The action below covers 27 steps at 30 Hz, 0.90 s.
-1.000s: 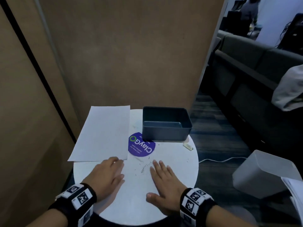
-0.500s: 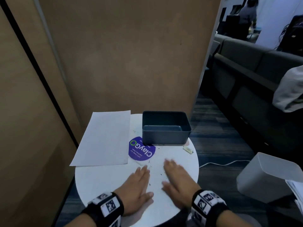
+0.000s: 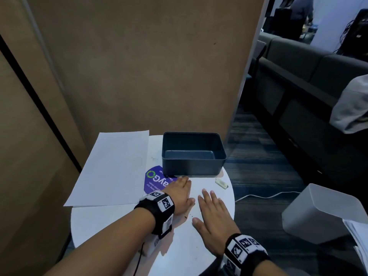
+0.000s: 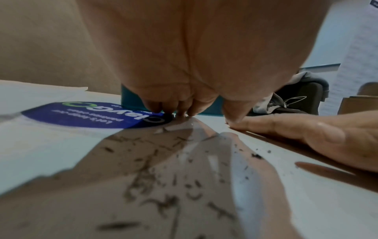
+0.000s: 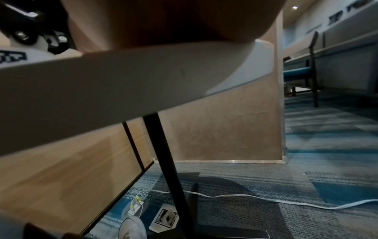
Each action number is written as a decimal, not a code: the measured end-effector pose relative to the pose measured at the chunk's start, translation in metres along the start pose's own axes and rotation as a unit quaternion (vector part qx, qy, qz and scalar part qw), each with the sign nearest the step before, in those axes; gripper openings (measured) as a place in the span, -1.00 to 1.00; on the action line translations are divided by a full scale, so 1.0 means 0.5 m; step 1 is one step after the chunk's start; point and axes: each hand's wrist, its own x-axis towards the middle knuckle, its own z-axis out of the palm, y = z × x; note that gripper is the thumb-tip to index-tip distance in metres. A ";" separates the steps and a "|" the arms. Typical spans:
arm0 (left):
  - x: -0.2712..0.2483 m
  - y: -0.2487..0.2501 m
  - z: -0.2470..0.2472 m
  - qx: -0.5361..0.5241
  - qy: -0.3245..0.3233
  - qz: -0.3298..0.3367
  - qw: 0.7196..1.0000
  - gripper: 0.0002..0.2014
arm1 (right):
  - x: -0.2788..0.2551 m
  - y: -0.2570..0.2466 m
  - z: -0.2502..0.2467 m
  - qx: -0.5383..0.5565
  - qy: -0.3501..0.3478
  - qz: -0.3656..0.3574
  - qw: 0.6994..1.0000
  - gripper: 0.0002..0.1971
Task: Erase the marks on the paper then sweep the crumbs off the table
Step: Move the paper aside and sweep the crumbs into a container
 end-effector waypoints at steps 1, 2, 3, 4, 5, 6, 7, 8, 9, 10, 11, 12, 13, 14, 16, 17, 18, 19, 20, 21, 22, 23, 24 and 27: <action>-0.004 0.003 0.001 -0.003 -0.009 0.000 1.000 -0.30 | -0.001 -0.004 -0.001 -0.002 -0.003 0.003 1.000 -0.12; -0.012 0.004 0.003 -0.010 -0.018 0.004 1.000 -0.30 | -0.001 -0.006 -0.003 0.001 -0.001 0.004 1.000 -0.12; -0.023 0.005 0.006 -0.016 -0.027 0.013 0.999 -0.31 | -0.001 -0.002 -0.005 0.009 0.005 0.006 1.000 -0.14; -0.037 0.005 0.010 -0.019 -0.039 0.027 0.999 -0.32 | 0.000 0.004 -0.006 0.021 0.013 0.007 1.000 -0.19; -0.055 0.004 0.013 -0.024 -0.054 0.047 0.997 -0.35 | 0.003 0.009 -0.005 0.039 0.021 0.007 0.999 -0.26; -0.075 0.001 0.016 -0.036 -0.064 0.067 0.995 -0.39 | 0.006 0.014 -0.005 0.059 0.025 0.005 0.998 -0.32; -0.092 -0.008 0.020 -0.057 -0.064 0.084 0.993 -0.44 | 0.011 0.019 -0.007 0.075 0.029 0.002 0.997 -0.34; -0.107 -0.020 0.022 -0.079 -0.051 0.095 0.991 -0.50 | 0.020 0.019 -0.011 0.081 0.030 -0.003 0.996 -0.35; -0.117 -0.035 0.024 -0.099 -0.028 0.099 0.990 -0.53 | 0.032 0.017 -0.019 0.073 0.027 -0.010 0.997 -0.35; -0.123 -0.051 0.027 -0.111 -0.004 0.093 0.989 -0.54 | 0.045 0.012 -0.027 0.061 0.020 -0.014 0.998 -0.35; -0.129 -0.065 0.029 -0.113 0.011 0.076 0.991 -0.53 | 0.058 0.003 -0.034 0.055 0.016 -0.014 0.998 -0.34; -0.132 -0.080 0.031 -0.102 0.018 0.050 0.993 -0.49 | 0.071 -0.008 -0.040 0.056 0.016 -0.012 0.998 -0.33; -0.135 -0.090 0.033 -0.078 0.019 0.020 0.997 -0.45 | 0.082 -0.018 -0.044 0.058 0.013 -0.010 0.998 -0.31; -0.138 -0.098 0.036 -0.051 0.015 -0.003 0.999 -0.42 | 0.089 -0.024 -0.045 0.052 0.002 -0.010 0.999 -0.29; -0.147 -0.099 0.038 -0.011 -0.005 -0.026 1.000 -0.36 | 0.098 -0.029 -0.041 0.016 -0.029 -0.022 0.999 -0.26; -0.152 -0.093 0.040 -0.005 -0.019 -0.027 0.999 -0.33 | 0.096 -0.028 -0.040 0.001 -0.044 -0.031 0.999 -0.26; -0.157 -0.084 0.041 -0.006 -0.031 -0.026 0.999 -0.30 | 0.092 -0.026 -0.041 -0.008 -0.055 -0.043 0.997 -0.25; -0.163 -0.073 0.043 -0.012 -0.045 -0.024 0.999 -0.27 | 0.086 -0.026 -0.042 -0.015 -0.068 -0.060 0.996 -0.25; -0.170 -0.062 0.049 -0.019 -0.056 -0.019 0.998 -0.25 | 0.075 -0.031 -0.043 -0.017 -0.080 -0.081 0.993 -0.25; -0.180 -0.050 0.053 -0.027 -0.066 -0.005 0.997 -0.25 | 0.061 -0.038 -0.046 -0.016 -0.093 -0.105 0.990 -0.24; -0.189 -0.041 0.060 -0.040 -0.074 0.016 0.996 -0.26 | 0.047 -0.046 -0.049 -0.009 -0.109 -0.127 0.986 -0.24; -0.202 -0.034 0.063 -0.066 -0.080 0.043 0.994 -0.29 | 0.032 -0.053 -0.051 0.007 -0.125 -0.146 0.981 -0.26; -0.213 -0.034 0.065 -0.104 -0.077 0.067 0.989 -0.33 | 0.022 -0.056 -0.056 0.035 -0.135 -0.159 0.977 -0.29; -0.227 -0.060 0.053 -0.181 -0.018 0.060 0.981 -0.46 | 0.023 -0.042 -0.081 0.118 -0.077 -0.130 0.981 -0.35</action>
